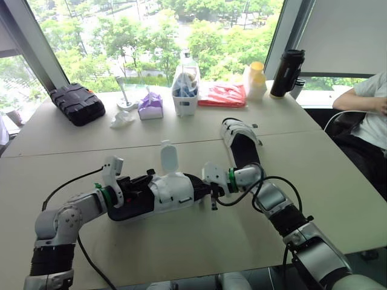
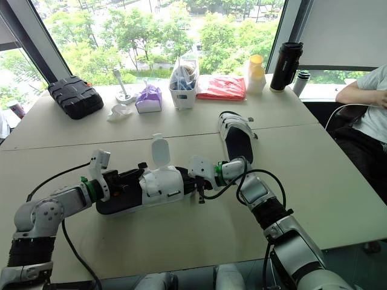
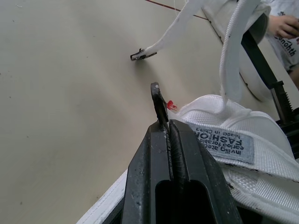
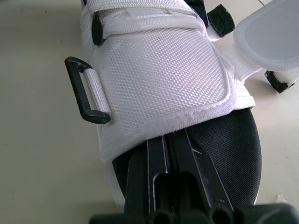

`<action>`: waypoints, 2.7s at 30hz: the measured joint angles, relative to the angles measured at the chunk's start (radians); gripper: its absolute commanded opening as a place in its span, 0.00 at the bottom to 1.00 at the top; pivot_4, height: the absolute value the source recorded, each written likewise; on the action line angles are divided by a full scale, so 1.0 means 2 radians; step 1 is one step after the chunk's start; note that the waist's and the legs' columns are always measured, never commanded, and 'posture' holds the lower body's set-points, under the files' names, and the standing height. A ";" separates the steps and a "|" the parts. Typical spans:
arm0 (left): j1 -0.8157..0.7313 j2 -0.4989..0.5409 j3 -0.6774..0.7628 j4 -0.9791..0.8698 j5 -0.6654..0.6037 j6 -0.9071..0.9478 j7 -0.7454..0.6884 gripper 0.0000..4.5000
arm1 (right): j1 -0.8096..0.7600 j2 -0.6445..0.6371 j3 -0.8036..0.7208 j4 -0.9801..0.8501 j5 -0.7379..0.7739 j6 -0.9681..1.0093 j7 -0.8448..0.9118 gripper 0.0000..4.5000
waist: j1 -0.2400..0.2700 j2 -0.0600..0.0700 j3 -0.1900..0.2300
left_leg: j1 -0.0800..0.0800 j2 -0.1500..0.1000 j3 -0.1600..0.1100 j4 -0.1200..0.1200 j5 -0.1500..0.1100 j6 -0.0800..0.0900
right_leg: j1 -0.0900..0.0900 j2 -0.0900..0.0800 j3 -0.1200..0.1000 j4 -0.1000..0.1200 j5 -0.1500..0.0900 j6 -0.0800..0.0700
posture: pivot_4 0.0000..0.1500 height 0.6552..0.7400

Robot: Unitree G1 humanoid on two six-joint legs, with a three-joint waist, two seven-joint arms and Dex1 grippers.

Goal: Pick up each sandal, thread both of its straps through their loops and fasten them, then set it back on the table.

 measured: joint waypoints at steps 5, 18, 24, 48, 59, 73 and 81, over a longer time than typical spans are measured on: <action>-0.011 -0.010 0.000 0.018 0.003 0.000 0.010 0.07 | 0.000 0.000 0.000 0.002 -0.005 -0.002 -0.002 0.00 | 0.001 0.000 -0.001 | 0.003 0.000 0.000 0.000 0.000 0.001 | 0.003 0.000 0.000 0.000 0.000 0.000 | 1.00 1.00; -0.018 -0.018 -0.002 0.031 0.026 -0.020 0.027 0.95 | 0.006 0.000 0.001 0.001 -0.012 -0.002 -0.002 0.00 | -0.002 0.003 -0.002 | 0.008 0.000 -0.001 -0.001 0.000 0.000 | 0.008 0.001 0.000 -0.001 0.000 0.000 | 1.00 1.00; -0.030 -0.025 0.004 0.068 0.049 -0.088 0.031 0.95 | 0.006 0.000 0.005 0.000 -0.013 -0.003 -0.001 0.00 | -0.004 0.003 -0.002 | 0.008 0.002 -0.001 -0.001 0.000 -0.001 | 0.008 0.004 0.000 0.000 0.000 -0.001 | 1.00 1.00; -0.123 -0.001 -0.011 0.133 -0.004 -0.037 -0.146 0.95 | 0.006 0.002 0.000 0.000 -0.013 -0.003 0.004 0.00 | -0.004 0.001 -0.002 | 0.007 0.002 -0.001 -0.001 0.000 -0.001 | 0.007 0.004 0.000 -0.001 0.000 -0.001 | 1.00 1.00; -0.210 -0.019 -0.103 0.262 0.084 -0.063 -0.218 0.95 | 0.009 0.001 0.000 -0.003 -0.013 -0.003 0.001 0.00 | -0.004 0.001 -0.002 | 0.007 0.002 -0.001 -0.001 0.000 -0.001 | 0.007 0.004 0.000 -0.001 0.000 -0.001 | 1.00 1.00; -0.363 -0.085 -0.030 0.518 0.106 -0.107 -0.206 0.95 | 0.014 0.001 -0.001 -0.011 -0.013 -0.002 -0.005 0.00 | -0.005 -0.001 0.000 | 0.006 0.002 -0.001 -0.001 0.000 -0.001 | 0.006 0.004 0.000 -0.001 0.000 0.000 | 1.00 1.00; -0.397 -0.092 0.018 0.582 0.108 -0.132 -0.189 0.95 | 0.015 0.001 -0.002 -0.012 -0.013 -0.002 -0.006 0.00 | -0.005 -0.001 0.000 | 0.006 0.002 -0.001 -0.001 0.000 -0.001 | 0.006 0.004 0.000 -0.001 0.000 0.000 | 1.00 1.00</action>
